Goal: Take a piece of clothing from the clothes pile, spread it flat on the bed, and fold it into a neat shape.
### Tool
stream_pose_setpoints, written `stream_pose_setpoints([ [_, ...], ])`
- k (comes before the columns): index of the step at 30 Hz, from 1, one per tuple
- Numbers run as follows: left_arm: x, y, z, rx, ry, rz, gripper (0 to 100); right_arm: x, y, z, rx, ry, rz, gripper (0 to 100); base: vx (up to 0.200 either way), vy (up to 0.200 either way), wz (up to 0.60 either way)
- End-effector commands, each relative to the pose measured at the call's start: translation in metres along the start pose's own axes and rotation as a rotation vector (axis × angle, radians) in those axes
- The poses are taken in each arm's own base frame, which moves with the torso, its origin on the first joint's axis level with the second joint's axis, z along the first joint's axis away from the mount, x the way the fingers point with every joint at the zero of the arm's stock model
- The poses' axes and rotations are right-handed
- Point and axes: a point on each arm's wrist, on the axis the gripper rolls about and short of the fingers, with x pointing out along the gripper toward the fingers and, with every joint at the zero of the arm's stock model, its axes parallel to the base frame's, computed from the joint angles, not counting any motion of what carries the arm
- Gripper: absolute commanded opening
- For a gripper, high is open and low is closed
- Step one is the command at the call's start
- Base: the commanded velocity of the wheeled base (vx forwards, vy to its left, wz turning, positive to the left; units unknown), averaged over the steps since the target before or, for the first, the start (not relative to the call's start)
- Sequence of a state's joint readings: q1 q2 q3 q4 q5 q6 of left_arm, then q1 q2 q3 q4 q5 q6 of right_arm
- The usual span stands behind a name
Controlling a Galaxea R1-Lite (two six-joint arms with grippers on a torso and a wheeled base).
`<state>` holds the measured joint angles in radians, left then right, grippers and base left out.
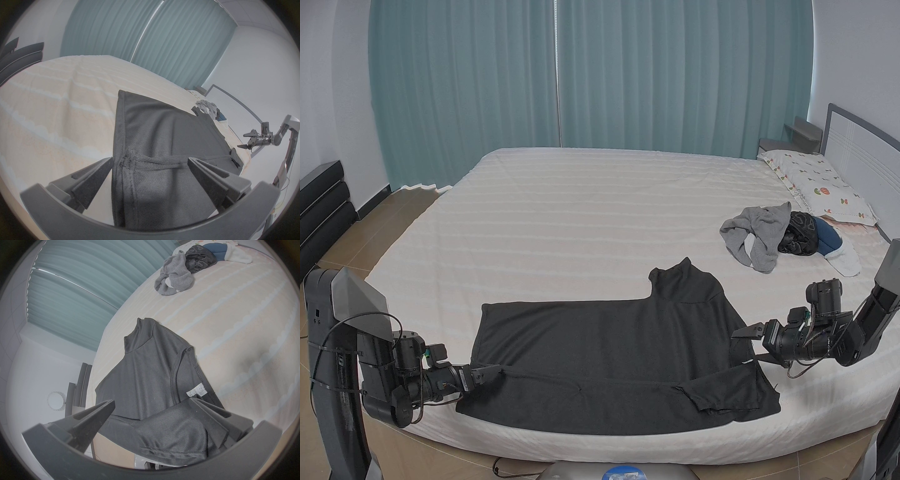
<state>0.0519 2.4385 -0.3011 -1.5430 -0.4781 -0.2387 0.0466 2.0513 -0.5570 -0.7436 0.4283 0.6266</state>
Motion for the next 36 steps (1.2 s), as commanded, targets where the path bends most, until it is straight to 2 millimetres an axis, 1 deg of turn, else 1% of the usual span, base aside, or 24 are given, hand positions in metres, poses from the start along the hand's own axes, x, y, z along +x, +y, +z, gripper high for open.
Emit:
stream_pose_setpoints([
  [1, -0.003, 0.0, 0.001, -0.034, -0.004, 0.006, 100, 0.002, -0.003, 0.0, 0.007, 0.003, -0.009, 100, 0.0, 0.0, 0.0],
  [5, -0.008, 0.0, 0.008, -0.085, -0.033, 0.009, 100, 0.0, -0.008, 0.002, 0.008, -0.005, -0.02, 100, 0.0, 0.0, 0.0],
  [7, -0.009, 0.0, 0.009, -0.098, -0.035, 0.01, 100, -0.001, -0.008, 0.002, 0.005, -0.004, -0.022, 100, 0.0, 0.0, 0.0],
  [9, -0.009, 0.0, 0.009, -0.114, -0.037, 0.007, 100, -0.001, -0.011, -0.003, -0.017, 0.011, -0.036, 100, 0.0, 0.0, 0.0],
  [14, -0.004, -0.003, 0.012, -0.123, -0.046, -0.008, 100, 0.001, -0.018, -0.01, -0.085, 0.043, -0.052, 100, 0.0, 0.0, 0.0],
  [18, -0.002, -0.009, 0.01, -0.115, -0.033, -0.024, 100, 0.003, -0.019, -0.012, -0.096, 0.051, -0.057, 100, 0.0, 0.0, 0.0],
  [24, -0.001, -0.011, 0.012, -0.106, -0.046, -0.011, 100, 0.002, -0.019, -0.012, -0.097, 0.05, -0.056, 100, 0.0, 0.0, 0.0],
  [25, -0.002, -0.011, 0.019, -0.101, -0.079, 0.01, 100, 0.002, -0.019, -0.012, -0.096, 0.049, -0.055, 100, 0.0, 0.0, 0.0],
  [29, -0.002, -0.015, 0.03, -0.156, -0.127, 0.029, 100, 0.002, -0.019, -0.011, -0.097, 0.047, -0.053, 100, 0.0, 0.0, 0.0],
  [33, -0.003, -0.023, 0.037, -0.199, -0.127, 0.015, 100, 0.002, -0.019, -0.011, -0.097, 0.047, -0.053, 100, 0.0, 0.0, 0.0],
  [36, -0.005, -0.034, 0.051, -0.292, -0.079, 0.022, 100, 0.001, -0.018, -0.011, -0.098, 0.046, -0.052, 100, 0.0, 0.0, 0.0],
])
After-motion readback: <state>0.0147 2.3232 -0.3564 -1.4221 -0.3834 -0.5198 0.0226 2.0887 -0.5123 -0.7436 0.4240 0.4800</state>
